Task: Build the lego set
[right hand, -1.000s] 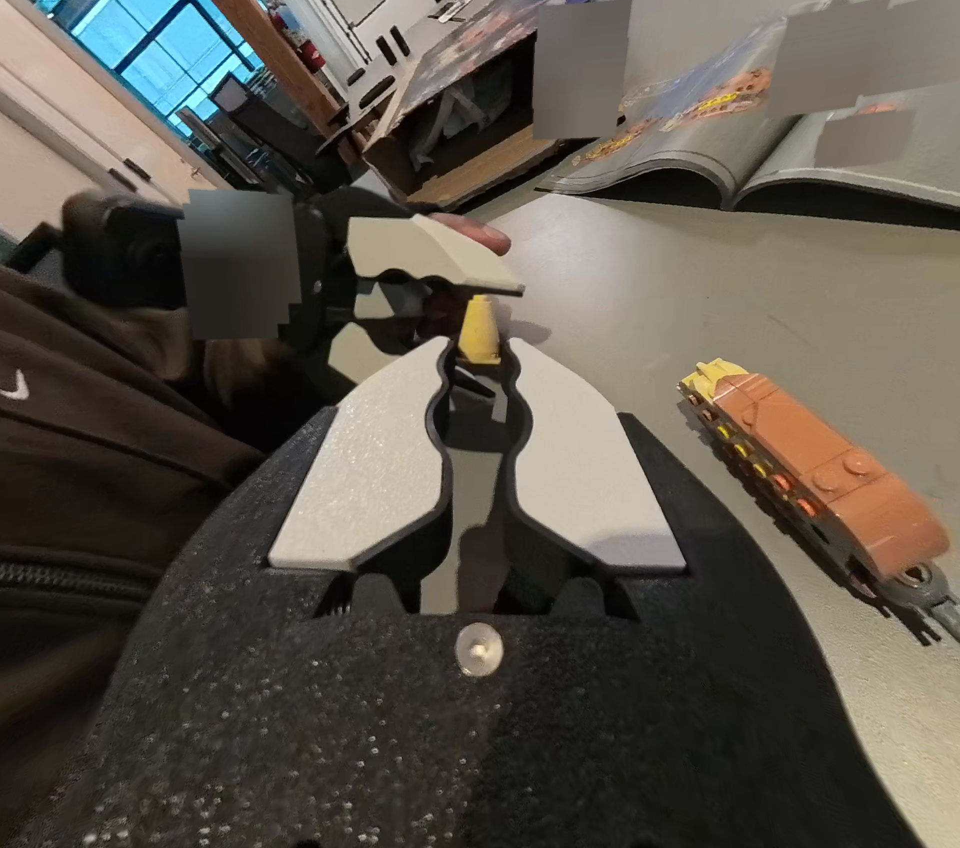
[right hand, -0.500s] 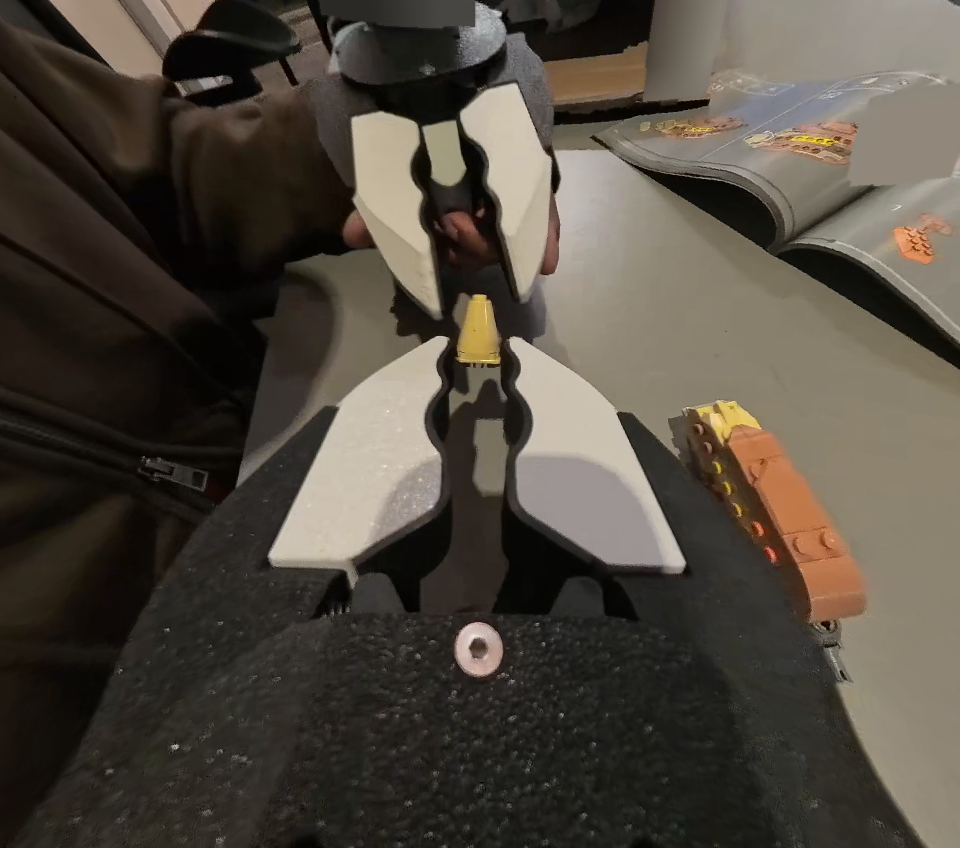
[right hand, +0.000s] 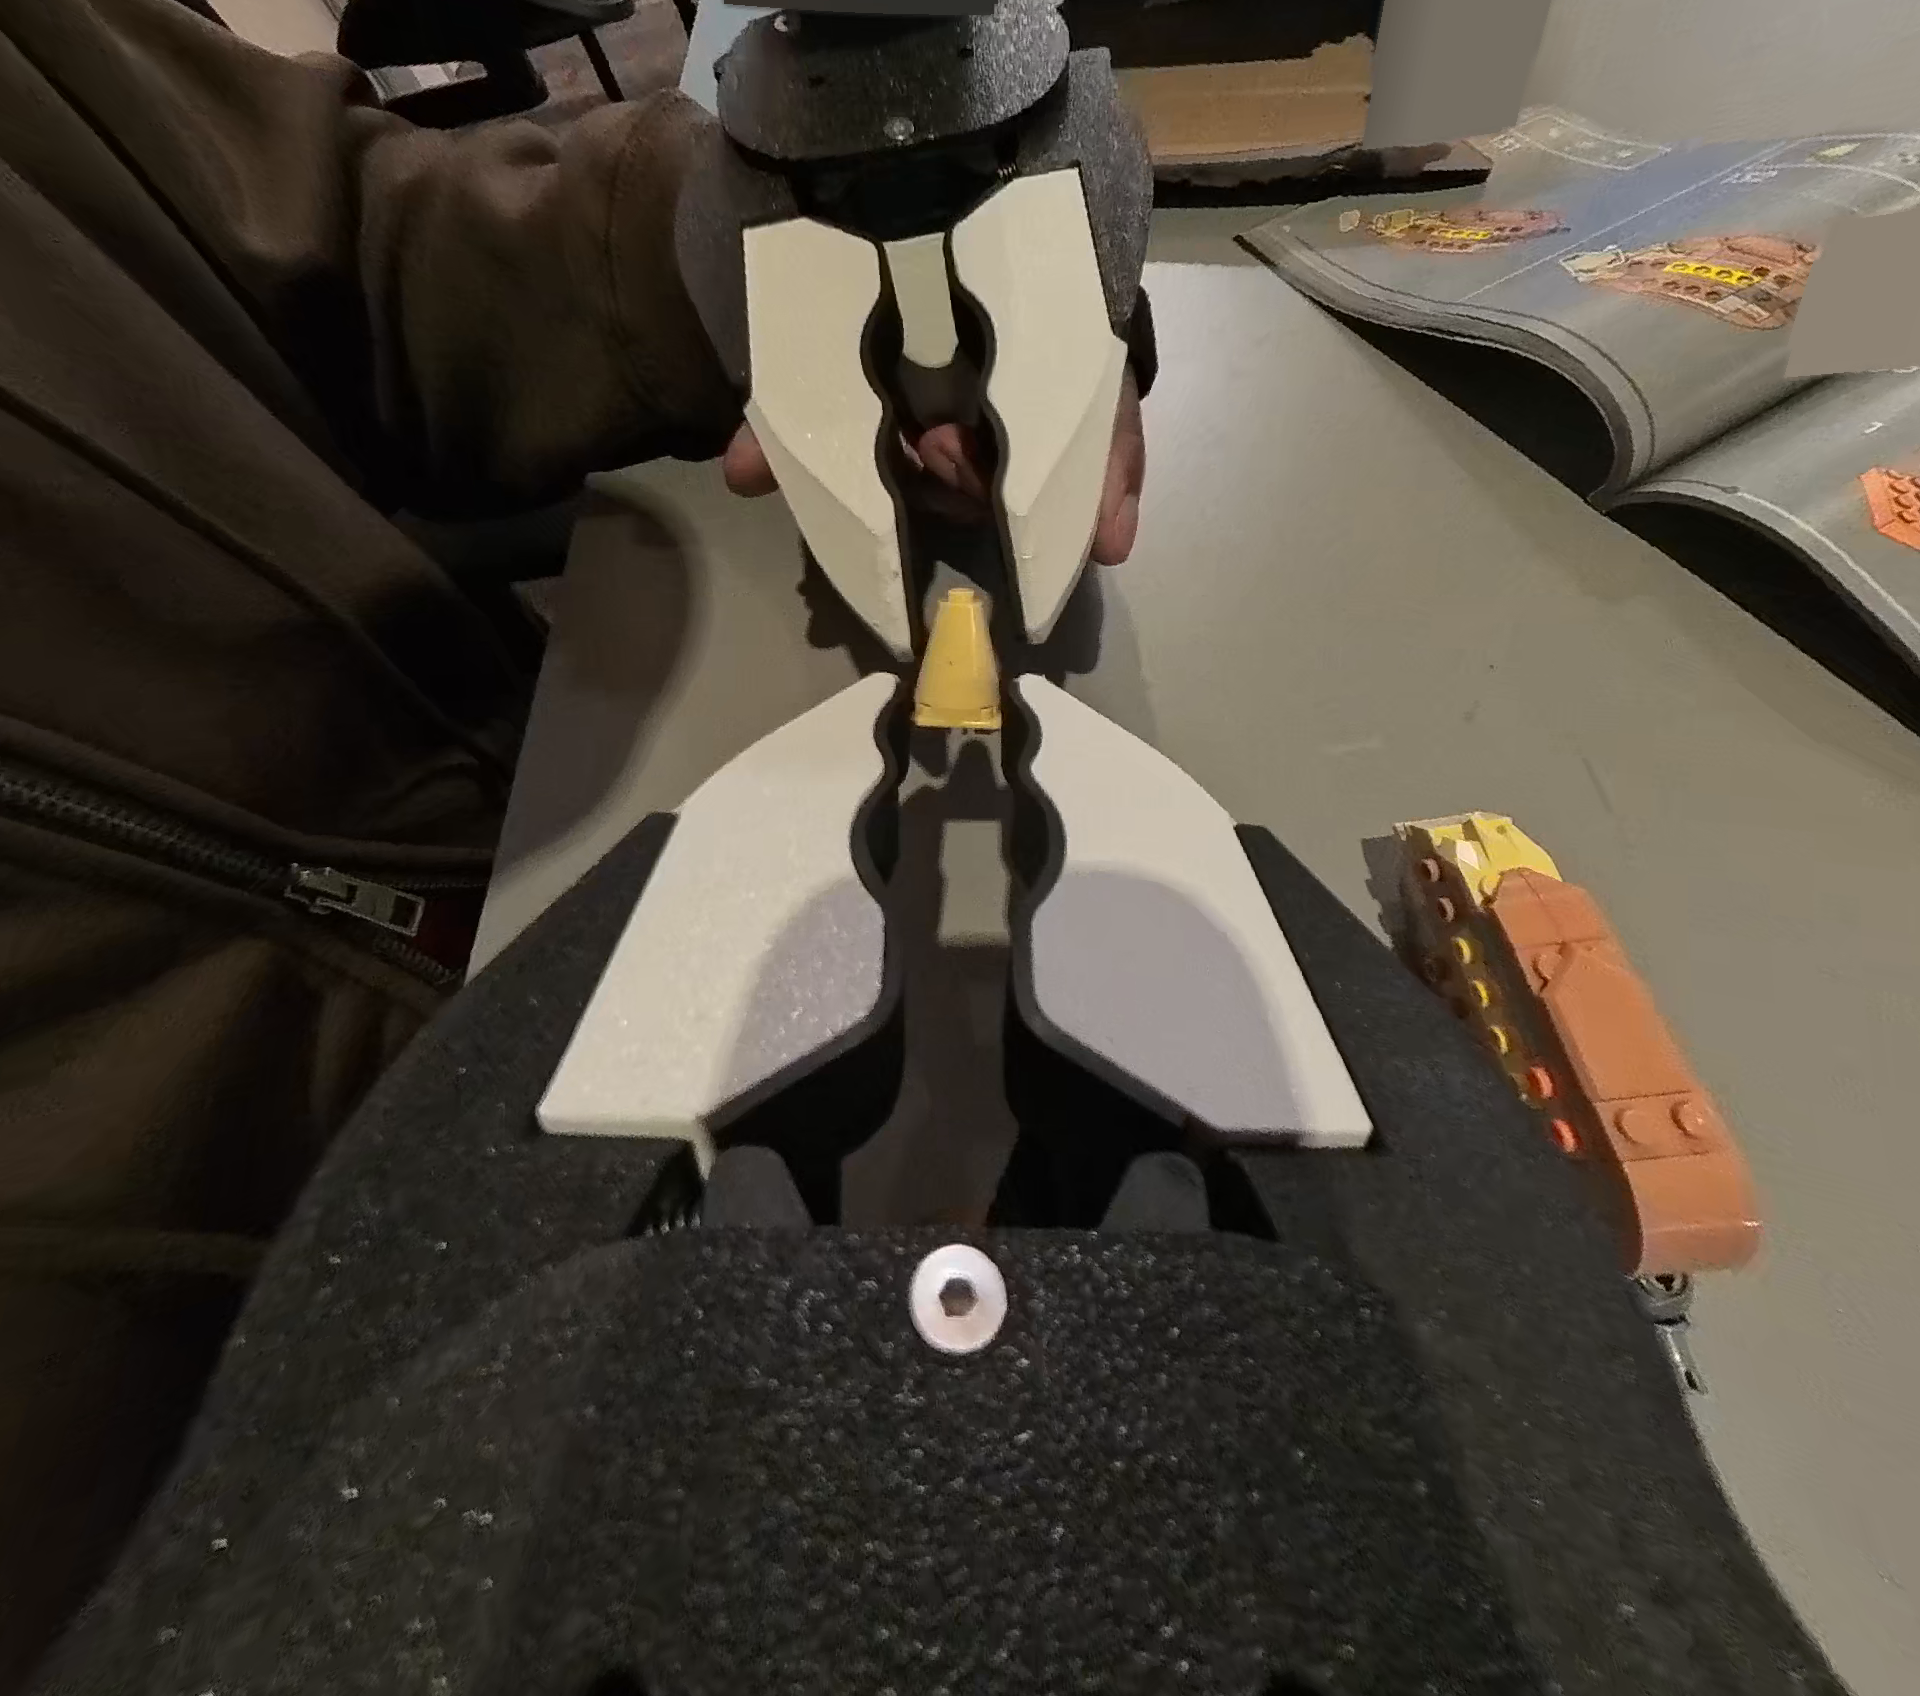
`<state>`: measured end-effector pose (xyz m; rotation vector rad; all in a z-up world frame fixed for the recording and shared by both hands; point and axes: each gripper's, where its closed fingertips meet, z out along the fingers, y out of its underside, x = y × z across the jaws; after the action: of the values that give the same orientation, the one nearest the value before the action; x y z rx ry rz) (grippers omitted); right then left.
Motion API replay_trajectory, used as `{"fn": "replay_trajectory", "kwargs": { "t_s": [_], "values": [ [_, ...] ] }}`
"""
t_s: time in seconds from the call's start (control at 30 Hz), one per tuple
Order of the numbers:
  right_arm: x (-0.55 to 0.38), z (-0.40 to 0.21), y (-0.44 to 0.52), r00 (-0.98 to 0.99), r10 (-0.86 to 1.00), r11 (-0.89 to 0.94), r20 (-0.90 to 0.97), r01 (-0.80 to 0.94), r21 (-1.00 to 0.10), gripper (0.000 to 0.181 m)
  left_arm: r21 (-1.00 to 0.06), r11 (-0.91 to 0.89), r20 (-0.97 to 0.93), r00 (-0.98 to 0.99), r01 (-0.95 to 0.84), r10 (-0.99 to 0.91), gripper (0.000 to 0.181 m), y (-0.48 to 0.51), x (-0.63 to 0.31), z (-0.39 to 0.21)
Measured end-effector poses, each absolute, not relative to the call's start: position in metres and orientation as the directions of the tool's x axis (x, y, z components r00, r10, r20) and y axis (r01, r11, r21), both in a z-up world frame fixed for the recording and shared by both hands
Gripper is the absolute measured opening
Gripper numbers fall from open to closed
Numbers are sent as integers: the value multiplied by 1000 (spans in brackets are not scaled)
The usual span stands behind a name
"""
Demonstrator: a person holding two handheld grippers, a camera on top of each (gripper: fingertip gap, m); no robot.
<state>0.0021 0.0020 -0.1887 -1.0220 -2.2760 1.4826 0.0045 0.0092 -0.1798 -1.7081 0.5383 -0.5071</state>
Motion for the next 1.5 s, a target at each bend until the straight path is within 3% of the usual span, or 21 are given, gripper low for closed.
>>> {"fn": "replay_trajectory", "kwargs": {
  "t_s": [0.37, 0.83, 1.1, 1.23, 1.5],
  "values": [
    [-1, -190, 3, -718, 679, 254, -153, 425, -869, 16, -981, -165, 20, 802, -98, -597, 12, 9, 4, -183],
    [-7, -186, 8, -680, 714, 185, -170, 417, -890, 29, -984, -143, 168, 830, 108, -532, 11, 13, -17, -168],
    [-19, -171, 75, -507, 862, 196, 16, 304, -932, 39, -976, -177, 191, 890, 127, -413, 11, 25, -44, -174],
    [-15, -173, 97, -479, 878, 161, -14, 322, -933, 47, -971, -204, 200, 899, 128, -390, 11, 33, -50, -177],
    [-22, -171, 54, -550, 817, 28, -174, 339, -941, 37, -952, -91, 299, 821, 292, -487, 11, 38, -40, -153]
  ]
}}
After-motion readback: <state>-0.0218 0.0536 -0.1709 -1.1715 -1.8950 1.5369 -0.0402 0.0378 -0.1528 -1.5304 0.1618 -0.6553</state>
